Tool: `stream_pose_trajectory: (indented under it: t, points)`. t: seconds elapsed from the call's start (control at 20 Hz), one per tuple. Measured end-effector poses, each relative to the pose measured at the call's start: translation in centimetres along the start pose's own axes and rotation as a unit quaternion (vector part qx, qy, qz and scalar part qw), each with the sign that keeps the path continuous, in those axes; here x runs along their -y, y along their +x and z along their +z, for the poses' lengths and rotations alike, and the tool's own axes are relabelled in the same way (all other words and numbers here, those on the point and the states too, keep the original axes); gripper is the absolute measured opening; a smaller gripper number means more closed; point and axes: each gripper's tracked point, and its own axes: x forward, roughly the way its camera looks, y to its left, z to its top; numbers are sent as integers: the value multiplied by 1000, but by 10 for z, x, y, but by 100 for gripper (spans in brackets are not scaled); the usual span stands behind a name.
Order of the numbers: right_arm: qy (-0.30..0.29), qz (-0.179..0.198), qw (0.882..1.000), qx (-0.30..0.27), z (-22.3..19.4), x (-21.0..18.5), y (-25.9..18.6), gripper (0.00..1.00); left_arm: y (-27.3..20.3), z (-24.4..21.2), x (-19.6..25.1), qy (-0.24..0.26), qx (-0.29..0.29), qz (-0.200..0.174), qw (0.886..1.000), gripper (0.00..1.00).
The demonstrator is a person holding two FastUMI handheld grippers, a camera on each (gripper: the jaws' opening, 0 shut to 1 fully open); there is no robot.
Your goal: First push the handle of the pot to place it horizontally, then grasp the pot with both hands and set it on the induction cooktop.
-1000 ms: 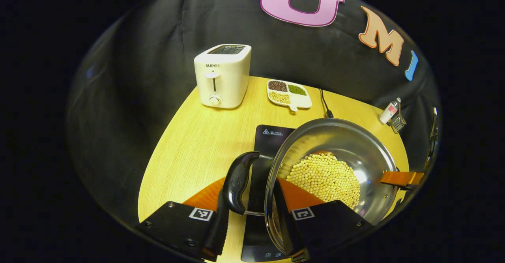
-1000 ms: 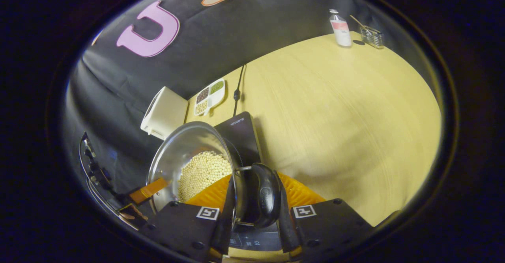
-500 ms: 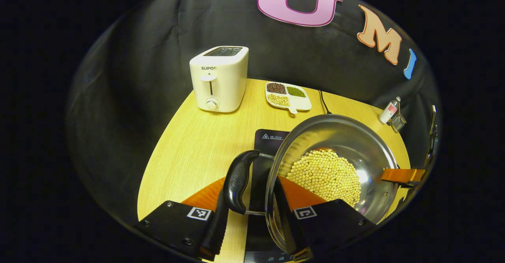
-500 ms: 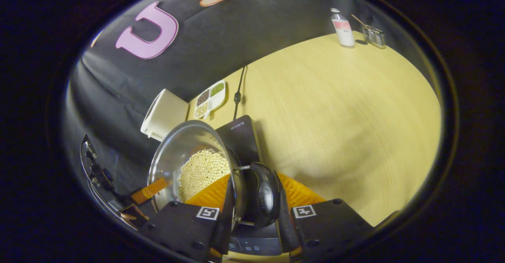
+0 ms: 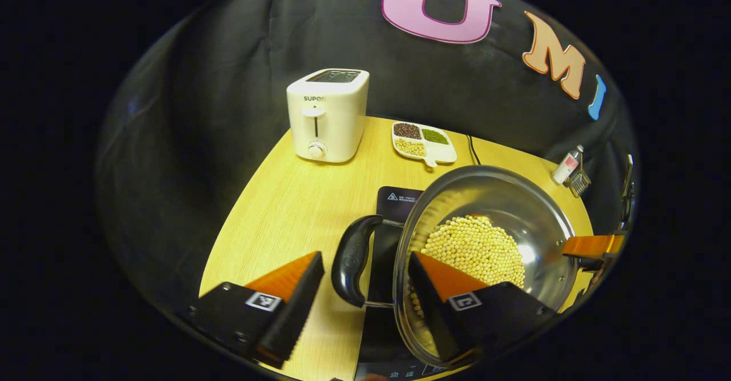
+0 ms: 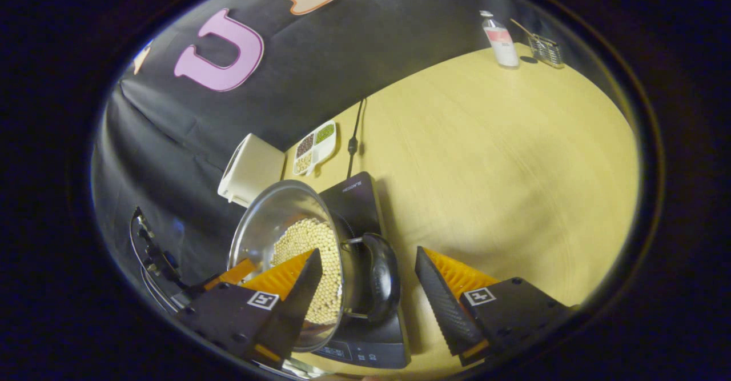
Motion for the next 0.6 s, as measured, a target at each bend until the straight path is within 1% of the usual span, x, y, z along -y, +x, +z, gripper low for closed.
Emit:
stream_pose_trajectory:
  t: [0.05, 0.1, 0.15, 0.25, 0.35, 0.5, 0.55, 0.6]
  points:
    - [-3, 5, 1000, 11, 5, -1, -6, 100, -6, 3, 0, -2, 9, 1, 1000, 100]
    - [-3, 12, 1000, 24, 11, -3, -13, 93, -11, 7, 0, -2, 21, 1, 1000, 100]
    - [-1, 21, 999, 36, 18, -6, -20, 92, -17, 12, -1, -1, 34, 5, 999, 97]
    - [1, 35, 997, 62, 28, -11, -39, 92, -31, 24, 2, 7, 56, 15, 998, 97]
    - [-7, 37, 995, 90, 41, -9, -59, 92, -47, 41, 10, 21, 87, 24, 996, 97]
    - [-26, 28, 990, 139, 67, -1, -95, 92, -79, 63, 33, 40, 131, 29, 990, 97]
    - [-33, 25, 987, 155, 77, 2, -107, 100, -91, 68, 44, 48, 144, 30, 988, 97]
    - [-42, 25, 984, 172, 86, 4, -122, 100, -103, 72, 56, 52, 155, 28, 986, 99]
